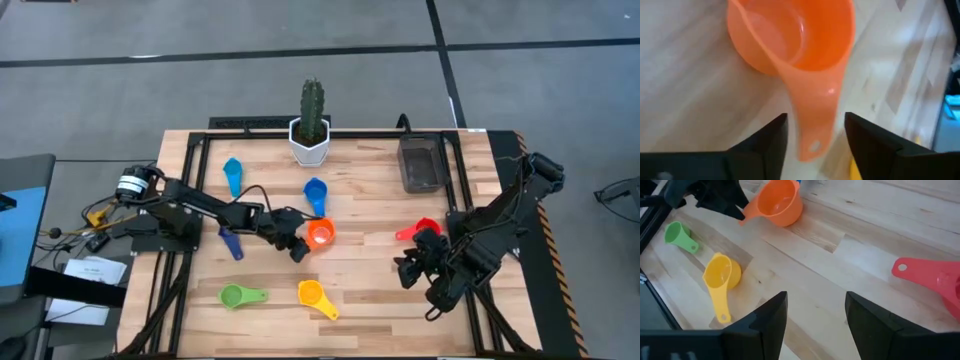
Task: Nest measuring cups in basket
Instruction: Move the orange measuring cup to the center of the table, then stack the red measuring cup on top of the orange measuring cup
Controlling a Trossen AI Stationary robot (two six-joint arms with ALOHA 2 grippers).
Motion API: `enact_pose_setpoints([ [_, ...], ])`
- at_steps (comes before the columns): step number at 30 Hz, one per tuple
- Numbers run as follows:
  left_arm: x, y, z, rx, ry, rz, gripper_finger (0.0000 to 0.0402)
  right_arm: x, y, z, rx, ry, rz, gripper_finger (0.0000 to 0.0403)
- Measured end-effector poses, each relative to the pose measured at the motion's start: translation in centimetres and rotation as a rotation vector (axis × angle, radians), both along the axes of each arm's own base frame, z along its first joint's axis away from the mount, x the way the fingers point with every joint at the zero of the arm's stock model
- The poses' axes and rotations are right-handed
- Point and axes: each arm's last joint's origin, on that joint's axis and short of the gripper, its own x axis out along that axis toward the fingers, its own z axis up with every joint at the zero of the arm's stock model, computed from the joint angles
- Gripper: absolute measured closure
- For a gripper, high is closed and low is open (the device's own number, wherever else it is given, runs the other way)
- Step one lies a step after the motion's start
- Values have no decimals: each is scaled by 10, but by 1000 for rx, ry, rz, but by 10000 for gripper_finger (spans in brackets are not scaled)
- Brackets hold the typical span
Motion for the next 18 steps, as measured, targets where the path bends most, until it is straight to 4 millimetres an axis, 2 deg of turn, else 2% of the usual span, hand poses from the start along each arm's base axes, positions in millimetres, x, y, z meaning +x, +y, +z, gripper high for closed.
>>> enact_pose_setpoints([
  [5, -1, -1, 5, -75, -3, -36, 164, -1, -1, 1, -3, 2, 1, 179],
  [8, -5, -2, 15, -84, -24, -34, 152, -1, -3, 1, -7, 10, -6, 178],
  [14, -23, 4, 45, -24, -52, 37, 156, -4, -9, 4, -12, 22, -12, 179],
  [18, -40, 13, 64, 25, -56, 117, 166, -13, -24, 15, -23, 28, -12, 179],
])
